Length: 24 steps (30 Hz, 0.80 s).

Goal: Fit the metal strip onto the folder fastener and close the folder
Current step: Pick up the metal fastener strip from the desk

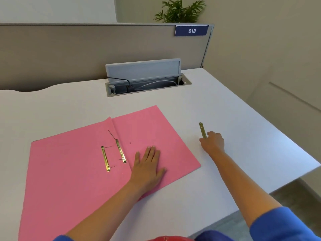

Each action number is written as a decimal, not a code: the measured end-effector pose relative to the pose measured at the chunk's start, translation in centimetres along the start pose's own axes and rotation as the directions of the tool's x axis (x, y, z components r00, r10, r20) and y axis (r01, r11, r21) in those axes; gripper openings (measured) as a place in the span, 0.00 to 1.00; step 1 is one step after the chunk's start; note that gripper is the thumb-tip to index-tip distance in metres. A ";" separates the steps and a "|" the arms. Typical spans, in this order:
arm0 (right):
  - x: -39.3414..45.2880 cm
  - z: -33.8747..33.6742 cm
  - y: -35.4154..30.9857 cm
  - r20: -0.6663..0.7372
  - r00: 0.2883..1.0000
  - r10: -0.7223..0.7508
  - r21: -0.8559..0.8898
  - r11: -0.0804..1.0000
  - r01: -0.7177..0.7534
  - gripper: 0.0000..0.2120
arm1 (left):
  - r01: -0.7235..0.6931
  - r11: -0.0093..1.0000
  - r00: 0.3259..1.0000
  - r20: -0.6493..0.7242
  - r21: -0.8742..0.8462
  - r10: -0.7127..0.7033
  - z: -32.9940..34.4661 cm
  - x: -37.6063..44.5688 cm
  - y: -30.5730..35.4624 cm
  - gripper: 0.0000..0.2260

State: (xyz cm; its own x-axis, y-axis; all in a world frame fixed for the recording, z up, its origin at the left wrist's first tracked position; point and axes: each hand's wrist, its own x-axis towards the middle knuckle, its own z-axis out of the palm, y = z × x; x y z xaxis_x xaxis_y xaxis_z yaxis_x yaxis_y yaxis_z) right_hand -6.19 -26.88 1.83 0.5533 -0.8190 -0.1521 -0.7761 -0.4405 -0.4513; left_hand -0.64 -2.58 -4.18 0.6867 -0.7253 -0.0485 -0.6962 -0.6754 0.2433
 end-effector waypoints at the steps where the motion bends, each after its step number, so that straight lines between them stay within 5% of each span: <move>1: 0.3 -0.1 0.1 0.004 1.000 0.021 -0.002 1.000 -0.021 0.18 | -0.003 1.000 1.000 -0.015 -0.002 0.003 0.0 -0.1 -0.2 0.31; 9: 1.3 -0.7 0.6 0.049 0.997 0.056 -0.010 0.998 -0.056 0.07 | -0.013 1.000 0.998 -0.063 0.007 0.013 0.4 -0.1 -0.7 0.31; 24: 3.0 -0.7 0.5 0.121 0.993 0.016 0.048 0.999 -0.022 0.11 | 0.007 1.000 0.996 -0.089 0.006 -0.006 0.4 0.0 -0.5 0.30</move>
State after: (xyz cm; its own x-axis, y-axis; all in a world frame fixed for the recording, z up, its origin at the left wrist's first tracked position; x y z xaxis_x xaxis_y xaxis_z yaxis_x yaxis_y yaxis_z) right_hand -5.14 -29.82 1.78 0.5730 -0.7757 -0.2645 -0.7728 -0.4039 -0.4895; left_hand -0.41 -2.31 -4.71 0.7067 -0.7066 0.0360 -0.6928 -0.6809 0.2375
